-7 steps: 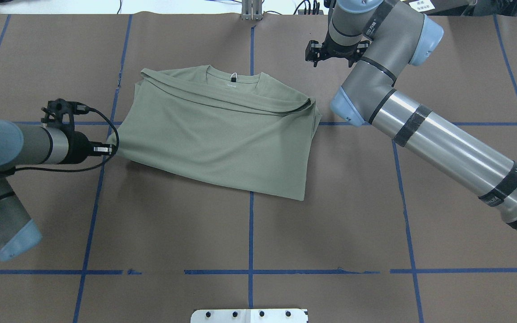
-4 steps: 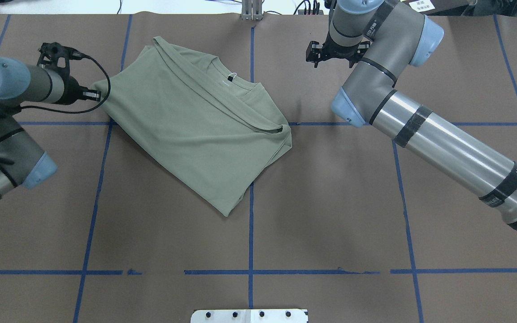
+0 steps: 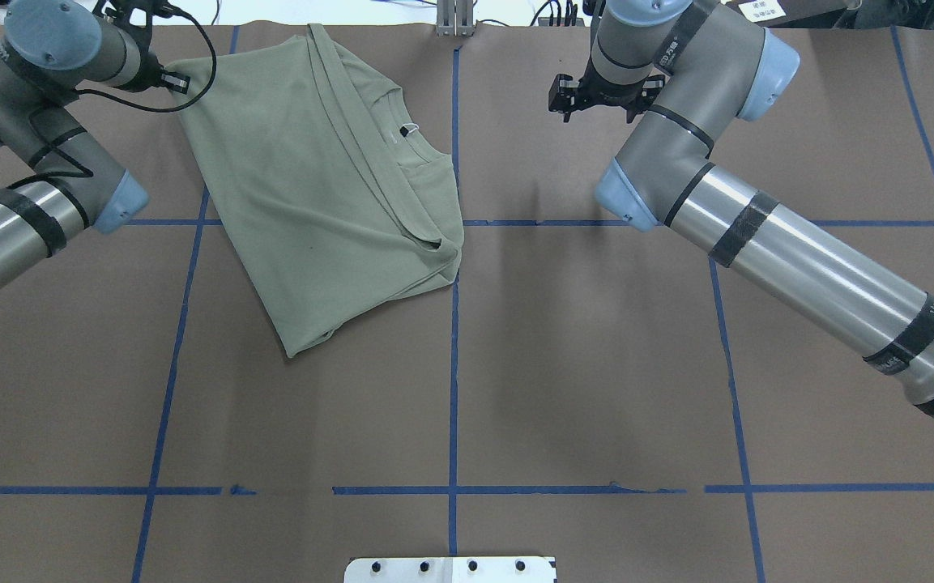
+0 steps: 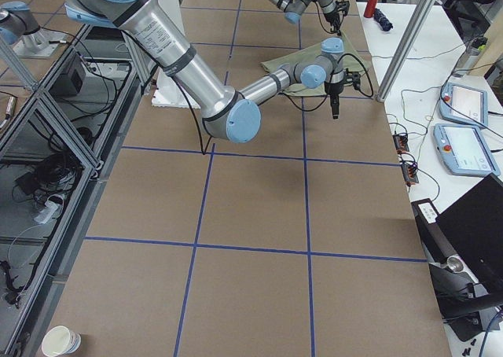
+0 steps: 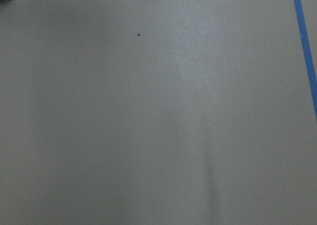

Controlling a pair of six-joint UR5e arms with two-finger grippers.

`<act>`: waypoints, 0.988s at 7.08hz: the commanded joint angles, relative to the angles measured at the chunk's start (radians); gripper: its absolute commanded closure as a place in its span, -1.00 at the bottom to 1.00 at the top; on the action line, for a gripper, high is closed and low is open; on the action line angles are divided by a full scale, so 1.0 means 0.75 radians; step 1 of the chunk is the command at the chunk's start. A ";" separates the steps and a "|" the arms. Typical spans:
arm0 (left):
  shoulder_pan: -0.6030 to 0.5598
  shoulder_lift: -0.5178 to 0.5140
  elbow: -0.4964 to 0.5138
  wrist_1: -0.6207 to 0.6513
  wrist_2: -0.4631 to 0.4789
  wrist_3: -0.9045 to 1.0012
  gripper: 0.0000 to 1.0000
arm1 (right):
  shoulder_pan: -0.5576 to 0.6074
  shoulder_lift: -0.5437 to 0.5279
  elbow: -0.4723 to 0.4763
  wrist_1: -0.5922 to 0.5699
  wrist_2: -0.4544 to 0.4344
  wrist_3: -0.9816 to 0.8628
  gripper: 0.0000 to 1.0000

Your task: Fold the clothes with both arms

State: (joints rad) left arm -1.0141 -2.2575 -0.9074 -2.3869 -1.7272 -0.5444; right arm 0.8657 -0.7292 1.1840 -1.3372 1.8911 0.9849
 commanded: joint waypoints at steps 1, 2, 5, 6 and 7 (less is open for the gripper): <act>-0.038 0.022 -0.066 0.008 -0.130 0.049 -1.00 | -0.064 0.037 0.006 0.028 -0.006 0.177 -1.00; -0.110 0.022 -0.068 0.000 -0.374 0.037 -1.00 | -0.121 0.064 0.004 0.073 -0.012 0.354 -1.00; -0.131 0.093 -0.146 -0.008 -0.471 0.033 -1.00 | -0.313 0.133 -0.004 0.087 -0.173 0.750 -0.50; -0.131 0.095 -0.146 -0.008 -0.471 0.033 -1.00 | -0.354 0.140 -0.008 0.085 -0.192 0.777 -0.36; -0.131 0.095 -0.146 -0.010 -0.473 0.035 -1.00 | -0.393 0.172 -0.048 0.087 -0.257 0.777 -0.30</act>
State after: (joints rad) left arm -1.1115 -2.1882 -1.0151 -2.3933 -2.0788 -0.5196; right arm 0.6108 -0.6224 1.1724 -1.2728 1.7473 1.5471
